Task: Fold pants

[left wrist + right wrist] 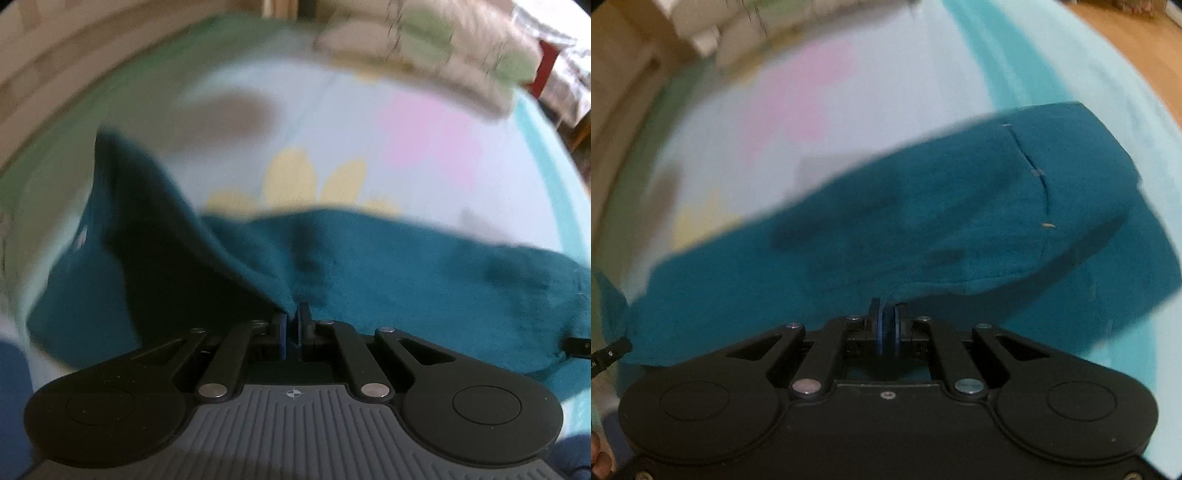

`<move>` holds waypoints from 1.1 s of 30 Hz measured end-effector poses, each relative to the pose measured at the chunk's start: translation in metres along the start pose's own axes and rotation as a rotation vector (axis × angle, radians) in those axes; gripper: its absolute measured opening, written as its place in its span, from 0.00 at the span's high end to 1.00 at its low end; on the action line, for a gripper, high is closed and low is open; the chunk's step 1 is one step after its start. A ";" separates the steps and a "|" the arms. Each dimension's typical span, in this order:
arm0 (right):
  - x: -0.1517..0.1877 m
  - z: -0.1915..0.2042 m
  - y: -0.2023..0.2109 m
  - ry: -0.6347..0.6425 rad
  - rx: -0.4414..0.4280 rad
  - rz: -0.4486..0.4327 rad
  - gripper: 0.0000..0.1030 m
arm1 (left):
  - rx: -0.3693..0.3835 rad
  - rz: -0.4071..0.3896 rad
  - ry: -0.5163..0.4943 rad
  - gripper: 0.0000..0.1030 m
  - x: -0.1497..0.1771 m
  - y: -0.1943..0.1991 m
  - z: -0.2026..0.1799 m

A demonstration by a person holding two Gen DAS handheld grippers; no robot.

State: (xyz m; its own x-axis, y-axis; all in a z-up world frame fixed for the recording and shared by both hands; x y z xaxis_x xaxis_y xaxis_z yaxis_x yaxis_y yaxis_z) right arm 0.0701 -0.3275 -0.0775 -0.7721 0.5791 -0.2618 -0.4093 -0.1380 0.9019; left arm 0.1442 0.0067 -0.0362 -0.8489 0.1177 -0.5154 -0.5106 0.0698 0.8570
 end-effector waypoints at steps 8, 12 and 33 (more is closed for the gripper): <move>0.012 -0.012 -0.021 -0.078 -0.002 0.074 0.77 | -0.040 0.132 0.011 0.95 0.042 -0.046 0.004; -0.004 -0.037 0.010 -0.142 -0.014 -0.009 0.74 | -0.049 0.153 -0.008 0.95 0.044 -0.060 0.000; -0.049 -0.158 -0.010 -0.396 0.127 -0.114 0.65 | -0.063 0.157 0.004 0.95 0.062 -0.052 0.001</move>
Point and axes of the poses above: each gripper's, at about its wrist camera, not at the fingertips, and y roughly against the way its jaws point, z to its left, x to its underside, the point moved 4 cm from there along -y, roughly the way its jaws point
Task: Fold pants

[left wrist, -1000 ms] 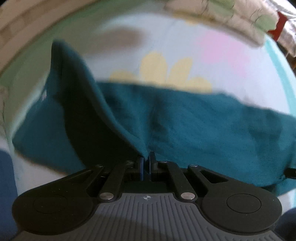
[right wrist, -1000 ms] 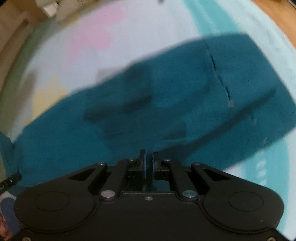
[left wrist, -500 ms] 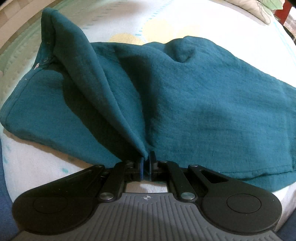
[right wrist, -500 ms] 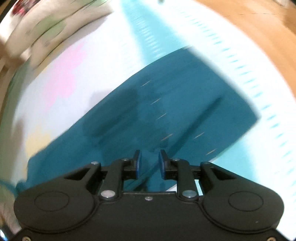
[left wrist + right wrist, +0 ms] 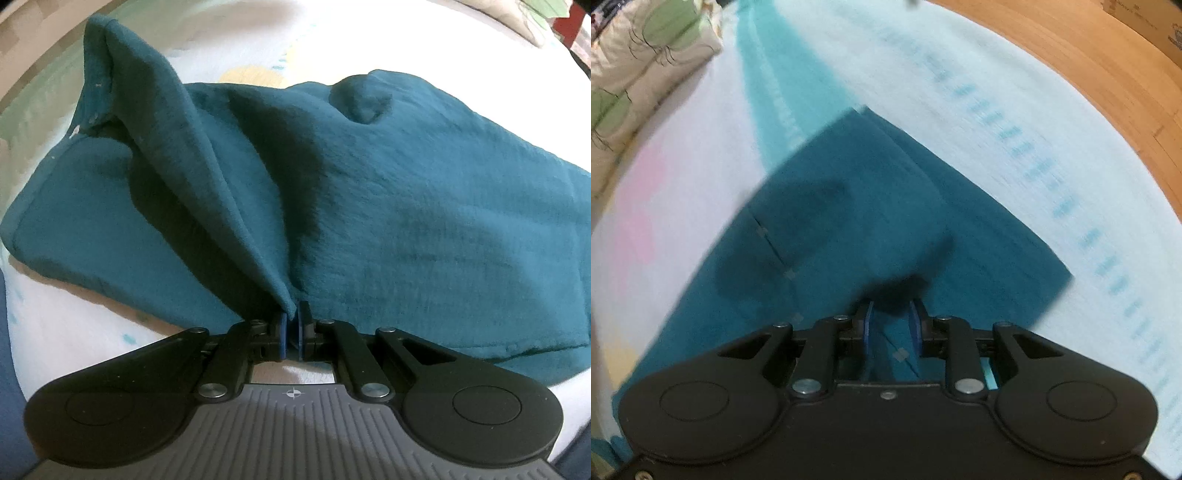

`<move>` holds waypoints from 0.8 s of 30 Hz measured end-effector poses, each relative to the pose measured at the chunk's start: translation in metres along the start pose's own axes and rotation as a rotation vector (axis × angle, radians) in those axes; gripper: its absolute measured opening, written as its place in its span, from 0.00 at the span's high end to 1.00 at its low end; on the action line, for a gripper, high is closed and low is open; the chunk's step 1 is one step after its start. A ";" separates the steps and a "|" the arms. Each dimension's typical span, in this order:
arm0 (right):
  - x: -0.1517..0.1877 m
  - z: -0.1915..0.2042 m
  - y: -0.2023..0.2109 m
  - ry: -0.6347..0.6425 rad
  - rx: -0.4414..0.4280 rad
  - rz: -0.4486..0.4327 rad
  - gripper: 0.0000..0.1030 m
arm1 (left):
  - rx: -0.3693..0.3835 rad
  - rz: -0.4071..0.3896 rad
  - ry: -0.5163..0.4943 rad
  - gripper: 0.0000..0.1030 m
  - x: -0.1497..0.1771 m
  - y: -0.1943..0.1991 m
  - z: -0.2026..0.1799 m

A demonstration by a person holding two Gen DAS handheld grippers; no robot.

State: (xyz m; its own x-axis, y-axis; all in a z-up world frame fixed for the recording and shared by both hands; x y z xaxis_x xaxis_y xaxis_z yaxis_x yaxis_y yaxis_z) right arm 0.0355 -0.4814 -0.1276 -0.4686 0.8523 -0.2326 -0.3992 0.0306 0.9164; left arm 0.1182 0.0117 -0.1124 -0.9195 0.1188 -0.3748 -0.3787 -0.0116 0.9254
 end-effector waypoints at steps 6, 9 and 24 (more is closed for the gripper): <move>-0.011 0.017 -0.006 0.009 -0.003 -0.044 0.49 | -0.004 0.000 0.000 0.95 0.001 0.000 -0.001; -0.011 0.020 -0.010 0.005 0.000 -0.050 0.48 | -0.006 0.000 -0.003 0.95 -0.001 -0.002 0.002; -0.010 -0.028 0.055 -0.017 0.044 -0.139 0.90 | 0.082 -0.023 -0.027 0.95 0.009 0.027 -0.001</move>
Point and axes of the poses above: each gripper's, at about its wrist camera, not at the fingertips, and y roughly against the way its jaws point, z to its left, x to its underside, the point moved 4 cm from there along -y, roughly the way its jaws point
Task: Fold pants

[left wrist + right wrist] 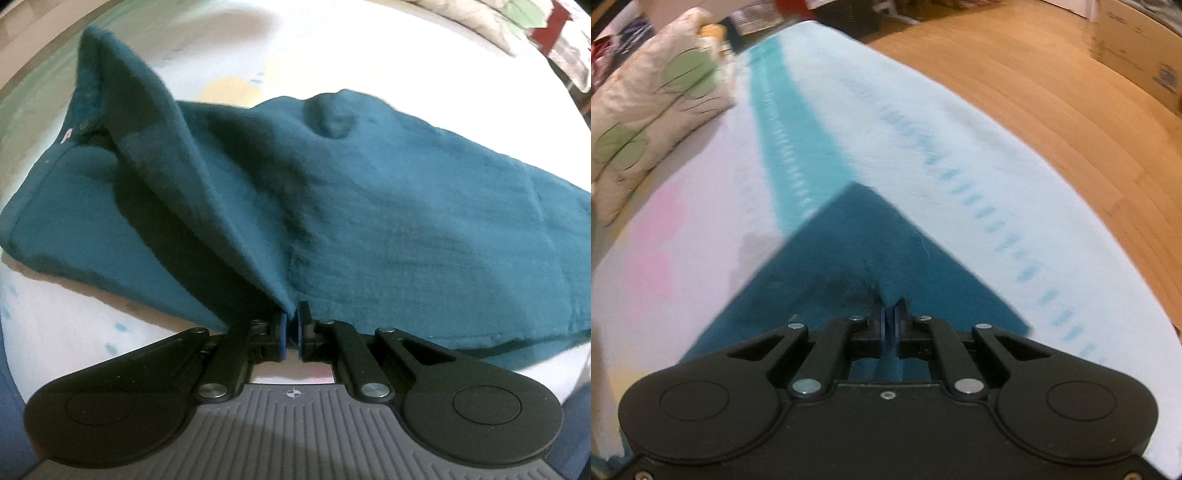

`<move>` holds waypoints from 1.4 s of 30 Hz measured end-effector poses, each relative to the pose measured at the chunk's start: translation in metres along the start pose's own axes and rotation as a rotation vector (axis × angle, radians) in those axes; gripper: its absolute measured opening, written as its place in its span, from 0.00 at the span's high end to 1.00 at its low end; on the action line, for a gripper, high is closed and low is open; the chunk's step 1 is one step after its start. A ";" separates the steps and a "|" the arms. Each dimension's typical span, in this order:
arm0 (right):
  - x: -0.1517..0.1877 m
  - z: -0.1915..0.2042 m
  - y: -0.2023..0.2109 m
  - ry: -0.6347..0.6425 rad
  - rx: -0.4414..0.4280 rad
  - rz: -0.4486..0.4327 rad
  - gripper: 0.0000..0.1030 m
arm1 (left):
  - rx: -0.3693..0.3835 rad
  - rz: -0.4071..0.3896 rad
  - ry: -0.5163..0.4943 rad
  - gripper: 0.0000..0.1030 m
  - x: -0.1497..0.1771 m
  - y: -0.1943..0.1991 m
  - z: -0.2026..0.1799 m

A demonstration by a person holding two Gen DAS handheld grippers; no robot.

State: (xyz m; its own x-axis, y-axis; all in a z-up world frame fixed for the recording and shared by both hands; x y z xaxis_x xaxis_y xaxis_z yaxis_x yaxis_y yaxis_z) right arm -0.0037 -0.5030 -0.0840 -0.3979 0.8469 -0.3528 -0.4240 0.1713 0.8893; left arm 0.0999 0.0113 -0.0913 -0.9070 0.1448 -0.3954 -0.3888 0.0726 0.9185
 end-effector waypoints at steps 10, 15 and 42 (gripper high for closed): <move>0.014 -0.025 -0.034 -0.041 0.085 0.078 0.90 | -0.041 0.032 -0.049 0.94 0.008 -0.016 -0.005; 0.005 -0.019 -0.031 -0.019 0.046 0.029 0.90 | -0.072 0.009 -0.077 0.94 0.008 -0.018 -0.012; 0.083 0.138 0.038 0.363 -0.161 0.043 0.56 | -0.079 -0.027 -0.112 0.85 -0.007 0.042 0.053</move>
Point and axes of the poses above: each gripper's, at about its wrist camera, not at the fingertips, and y roughly against the way its jaws point, z to its left, x to its underside, the point moved 4 cm from there along -y, roughly the way its jaws point
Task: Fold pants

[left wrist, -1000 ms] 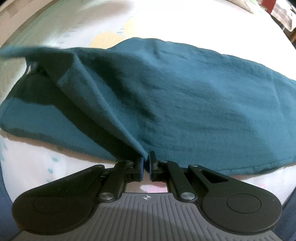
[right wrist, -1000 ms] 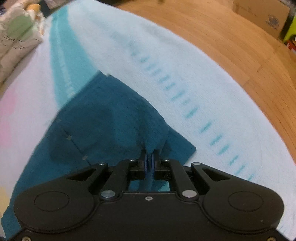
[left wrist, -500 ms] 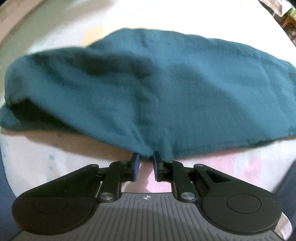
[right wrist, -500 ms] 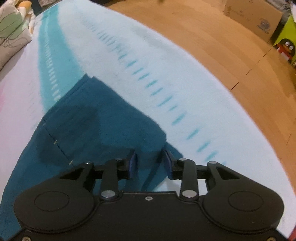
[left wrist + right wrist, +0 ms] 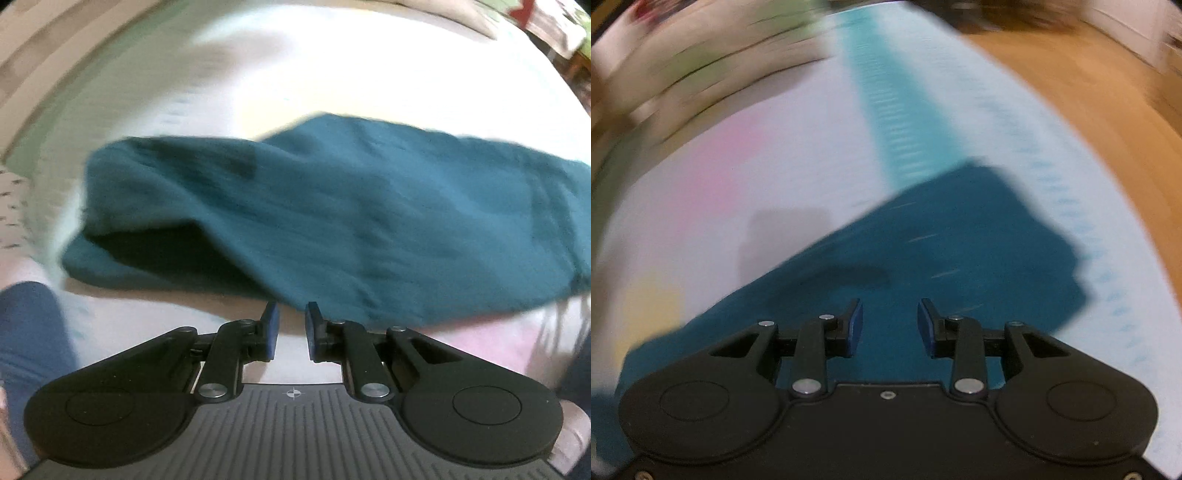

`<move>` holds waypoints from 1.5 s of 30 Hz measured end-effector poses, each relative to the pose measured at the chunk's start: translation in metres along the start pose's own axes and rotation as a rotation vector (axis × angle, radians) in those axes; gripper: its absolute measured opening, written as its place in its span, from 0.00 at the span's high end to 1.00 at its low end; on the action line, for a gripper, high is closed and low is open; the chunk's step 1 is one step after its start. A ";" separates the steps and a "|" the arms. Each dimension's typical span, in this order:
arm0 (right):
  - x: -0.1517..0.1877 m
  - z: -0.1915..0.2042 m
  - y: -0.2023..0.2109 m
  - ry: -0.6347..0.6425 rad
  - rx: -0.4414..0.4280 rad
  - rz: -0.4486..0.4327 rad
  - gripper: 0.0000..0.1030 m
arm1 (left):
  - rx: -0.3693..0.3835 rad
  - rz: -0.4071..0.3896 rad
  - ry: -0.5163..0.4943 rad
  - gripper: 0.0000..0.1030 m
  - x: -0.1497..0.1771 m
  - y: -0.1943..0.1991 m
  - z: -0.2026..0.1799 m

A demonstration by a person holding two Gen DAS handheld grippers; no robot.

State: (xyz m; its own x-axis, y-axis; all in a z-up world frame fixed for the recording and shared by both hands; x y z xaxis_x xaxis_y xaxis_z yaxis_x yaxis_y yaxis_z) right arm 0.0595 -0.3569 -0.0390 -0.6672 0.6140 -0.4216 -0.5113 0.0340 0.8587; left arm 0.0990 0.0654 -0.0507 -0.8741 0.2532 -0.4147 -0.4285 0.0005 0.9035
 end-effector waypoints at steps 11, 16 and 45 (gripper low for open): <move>0.098 0.233 -0.006 0.439 -0.394 0.094 0.56 | -0.150 0.046 0.211 0.86 -0.025 -0.023 0.143; 0.139 0.306 -0.005 0.612 -0.516 0.098 0.56 | -0.155 0.110 0.268 0.86 -0.021 -0.047 0.186; 0.280 0.457 -0.041 1.476 -0.426 -0.320 0.53 | -0.138 0.059 0.355 0.83 -0.014 -0.060 0.247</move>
State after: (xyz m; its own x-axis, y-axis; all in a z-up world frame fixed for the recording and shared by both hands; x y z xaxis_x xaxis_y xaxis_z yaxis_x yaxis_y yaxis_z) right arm 0.1413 0.1736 -0.0595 -0.2946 -0.6674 -0.6839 -0.6693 -0.3667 0.6462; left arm 0.1936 0.3011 -0.0727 -0.9127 -0.1017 -0.3957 -0.3806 -0.1404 0.9140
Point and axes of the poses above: each gripper's, at about its wrist camera, not at the fingertips, and y roughly against the way its jaws point, z to its left, x to its underside, the point moved 4 cm from there along -y, roughly the way its jaws point
